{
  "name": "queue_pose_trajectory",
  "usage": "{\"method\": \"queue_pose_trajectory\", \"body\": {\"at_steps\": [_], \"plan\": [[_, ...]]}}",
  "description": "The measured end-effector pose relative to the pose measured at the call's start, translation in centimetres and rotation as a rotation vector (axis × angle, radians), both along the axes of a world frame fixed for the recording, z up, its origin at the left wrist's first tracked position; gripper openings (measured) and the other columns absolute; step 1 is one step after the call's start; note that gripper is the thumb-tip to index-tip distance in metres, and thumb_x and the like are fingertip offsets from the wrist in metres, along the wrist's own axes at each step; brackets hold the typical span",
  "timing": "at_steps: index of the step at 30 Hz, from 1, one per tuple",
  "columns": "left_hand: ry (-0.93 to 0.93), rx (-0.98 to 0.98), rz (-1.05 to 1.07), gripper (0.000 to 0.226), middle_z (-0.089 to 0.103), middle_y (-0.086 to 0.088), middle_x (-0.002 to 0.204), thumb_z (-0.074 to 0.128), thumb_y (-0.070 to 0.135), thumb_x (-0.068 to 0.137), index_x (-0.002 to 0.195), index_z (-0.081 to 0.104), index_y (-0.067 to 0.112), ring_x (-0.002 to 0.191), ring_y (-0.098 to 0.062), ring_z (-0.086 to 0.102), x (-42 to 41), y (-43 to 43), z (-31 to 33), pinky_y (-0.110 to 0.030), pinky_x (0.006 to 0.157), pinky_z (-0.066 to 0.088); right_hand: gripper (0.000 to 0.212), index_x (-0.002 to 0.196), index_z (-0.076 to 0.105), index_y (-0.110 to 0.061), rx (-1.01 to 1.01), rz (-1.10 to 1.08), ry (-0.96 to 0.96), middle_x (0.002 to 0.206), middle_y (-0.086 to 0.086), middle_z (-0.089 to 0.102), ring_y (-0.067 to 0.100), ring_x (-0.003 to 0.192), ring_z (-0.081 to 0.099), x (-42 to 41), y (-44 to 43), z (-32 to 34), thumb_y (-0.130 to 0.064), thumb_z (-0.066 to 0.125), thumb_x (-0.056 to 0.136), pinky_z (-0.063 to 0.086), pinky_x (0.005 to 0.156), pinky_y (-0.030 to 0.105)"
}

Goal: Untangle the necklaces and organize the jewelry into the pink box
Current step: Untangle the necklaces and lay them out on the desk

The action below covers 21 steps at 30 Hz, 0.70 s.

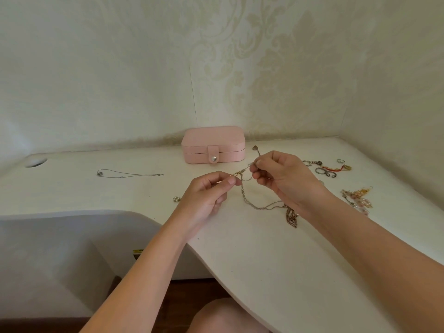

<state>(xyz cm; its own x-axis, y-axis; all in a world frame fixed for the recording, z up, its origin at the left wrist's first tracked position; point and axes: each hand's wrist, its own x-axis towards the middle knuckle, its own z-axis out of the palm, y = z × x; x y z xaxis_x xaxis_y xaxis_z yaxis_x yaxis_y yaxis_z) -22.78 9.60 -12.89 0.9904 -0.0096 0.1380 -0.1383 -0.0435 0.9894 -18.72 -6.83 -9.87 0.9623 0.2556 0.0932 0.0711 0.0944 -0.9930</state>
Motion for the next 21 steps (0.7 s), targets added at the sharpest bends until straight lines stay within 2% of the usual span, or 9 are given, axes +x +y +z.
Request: {"method": "queue_pose_trajectory", "body": {"at_steps": [3,5,7,9,11,12,15,18,21], "plan": [[-0.019,-0.010,-0.001,0.018,0.022,0.006,0.049,0.054,0.018,0.093,0.089,0.071,0.014,0.045,-0.008,0.019,0.0,-0.1,0.0,-0.024,0.046,0.011,0.018,0.073,0.058,-0.009,0.011,0.032,-0.011,0.071,0.003,0.063,0.009,0.059,0.052,-0.2,0.1,0.2,0.002,0.055,0.087,0.045,0.063,0.020],[-0.031,-0.030,0.005,0.020,0.022,0.004,0.049,0.053,0.019,0.094,0.093,0.072,0.014,0.044,-0.009,0.018,0.1,0.0,-0.1,-0.022,0.044,0.012,0.016,0.079,0.057,-0.009,0.027,0.090,0.011,0.069,0.004,0.061,0.010,0.052,0.046,-0.3,-0.1,0.5,0.003,0.053,0.087,0.043,0.055,0.018],[-0.036,-0.051,0.028,0.022,0.024,0.004,0.048,0.052,0.021,0.095,0.092,0.072,0.013,0.043,-0.009,0.018,0.2,0.2,-0.2,-0.020,0.043,0.015,0.016,0.085,0.055,-0.010,0.012,0.184,0.059,0.065,0.002,0.054,0.010,0.043,0.036,-0.4,-0.7,1.0,0.002,0.047,0.089,0.034,0.043,0.016],[-0.052,-0.055,0.054,0.022,0.031,0.005,0.049,0.052,0.020,0.095,0.089,0.072,0.013,0.045,-0.009,0.024,0.3,0.3,-0.3,-0.019,0.044,0.019,0.014,0.088,0.054,-0.011,-0.054,0.304,0.103,0.058,-0.003,0.040,0.009,0.041,0.024,-0.5,-1.5,1.6,-0.002,0.044,0.091,0.020,0.040,0.018],[-0.076,-0.052,0.050,0.020,0.048,0.003,0.059,0.054,0.019,0.093,0.085,0.072,0.014,0.056,-0.010,0.040,0.4,0.2,-0.4,-0.017,0.053,0.032,0.008,0.089,0.055,-0.012,-0.212,0.364,0.083,0.056,-0.005,0.028,0.009,0.044,0.019,-0.7,-2.0,2.2,-0.011,0.050,0.094,0.015,0.041,0.019],[-0.081,-0.068,0.035,0.019,0.058,0.001,0.069,0.056,0.019,0.091,0.083,0.073,0.015,0.067,-0.012,0.048,0.4,0.2,-0.4,-0.019,0.064,0.038,0.007,0.088,0.056,-0.013,-0.321,0.351,0.044,0.055,-0.007,0.027,0.009,0.046,0.019,-0.8,-2.0,2.4,-0.018,0.055,0.093,0.015,0.042,0.019],[-0.055,-0.124,0.034,0.018,0.069,0.000,0.086,0.056,0.020,0.089,0.081,0.072,0.016,0.090,-0.012,0.061,0.5,0.5,-0.7,-0.026,0.083,0.043,0.020,0.080,0.057,-0.012,-0.572,0.232,-0.135,0.044,-0.009,0.037,0.012,0.042,0.028,-1.0,-2.0,2.7,-0.029,0.061,0.090,0.025,0.042,0.020],[-0.034,-0.278,0.002,0.021,0.070,-0.004,0.084,0.048,0.014,0.093,0.080,0.063,0.010,0.093,-0.019,0.065,0.6,0.8,-0.6,-0.033,0.092,0.047,0.022,0.077,0.066,-0.018,-0.906,0.125,-0.339,0.042,-0.007,0.052,0.010,0.037,0.041,-1.1,-2.3,2.8,-0.028,0.054,0.093,0.034,0.042,0.017],[-0.019,-0.394,-0.053,0.023,0.068,-0.005,0.073,0.040,0.013,0.096,0.079,0.054,0.009,0.085,-0.022,0.067,0.3,0.9,-0.2,-0.035,0.091,0.050,0.019,0.087,0.071,-0.026,-1.134,0.080,-0.432,0.049,-0.003,0.062,0.006,0.041,0.048,-1.3,-2.7,2.7,-0.027,0.053,0.092,0.032,0.038,0.010]]}}
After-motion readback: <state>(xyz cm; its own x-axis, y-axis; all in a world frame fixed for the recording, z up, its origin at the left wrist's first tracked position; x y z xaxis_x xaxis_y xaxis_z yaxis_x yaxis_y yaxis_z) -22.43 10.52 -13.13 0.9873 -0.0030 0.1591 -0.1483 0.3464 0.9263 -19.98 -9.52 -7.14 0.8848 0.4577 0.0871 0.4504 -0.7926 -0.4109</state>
